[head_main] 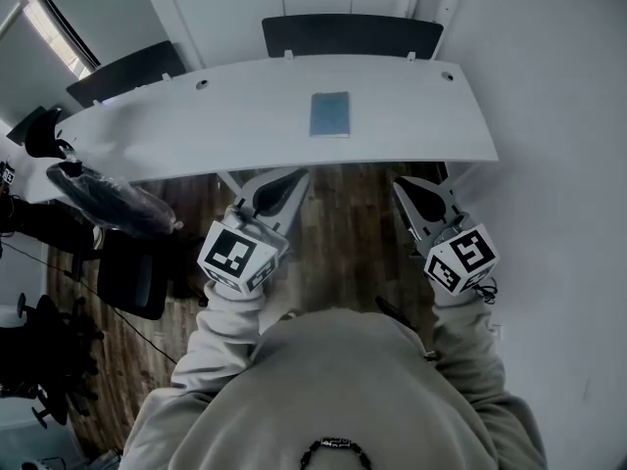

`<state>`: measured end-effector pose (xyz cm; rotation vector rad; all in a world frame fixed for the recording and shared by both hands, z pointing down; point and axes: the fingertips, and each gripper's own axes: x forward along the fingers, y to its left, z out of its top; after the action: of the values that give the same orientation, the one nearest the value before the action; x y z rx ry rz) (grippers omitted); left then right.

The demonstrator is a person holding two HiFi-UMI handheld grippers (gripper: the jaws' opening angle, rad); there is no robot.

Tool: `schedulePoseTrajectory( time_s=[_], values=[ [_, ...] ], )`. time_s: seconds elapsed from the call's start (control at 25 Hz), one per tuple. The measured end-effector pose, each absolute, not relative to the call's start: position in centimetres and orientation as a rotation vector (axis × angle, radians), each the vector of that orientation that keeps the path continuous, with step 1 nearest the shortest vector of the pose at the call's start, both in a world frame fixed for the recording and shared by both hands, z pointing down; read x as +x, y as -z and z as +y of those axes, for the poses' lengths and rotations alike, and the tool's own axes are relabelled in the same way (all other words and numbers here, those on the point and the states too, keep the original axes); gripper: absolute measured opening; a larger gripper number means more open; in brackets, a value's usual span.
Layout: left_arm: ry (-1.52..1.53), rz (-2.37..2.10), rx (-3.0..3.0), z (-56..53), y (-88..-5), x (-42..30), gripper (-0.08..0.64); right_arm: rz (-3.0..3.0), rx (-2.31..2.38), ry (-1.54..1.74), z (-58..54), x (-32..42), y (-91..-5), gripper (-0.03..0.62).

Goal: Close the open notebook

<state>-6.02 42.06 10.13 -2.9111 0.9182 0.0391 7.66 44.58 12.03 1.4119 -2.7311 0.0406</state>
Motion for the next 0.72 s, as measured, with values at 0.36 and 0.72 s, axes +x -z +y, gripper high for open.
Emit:
schedulePoseTrajectory(
  time_s=[0.36,0.72],
  values=[
    [0.013,0.951,-2.933,39.1,-11.8,-4.0,-0.006,-2.616,1.519,-0.186,43.0,14.3,-16.2,0.02],
    [-0.034,0.953,-2.95,31.6,-13.6,-4.4,-0.006,-2.545,1.504,-0.284,36.1,16.1,-19.8,0.02]
  ],
)
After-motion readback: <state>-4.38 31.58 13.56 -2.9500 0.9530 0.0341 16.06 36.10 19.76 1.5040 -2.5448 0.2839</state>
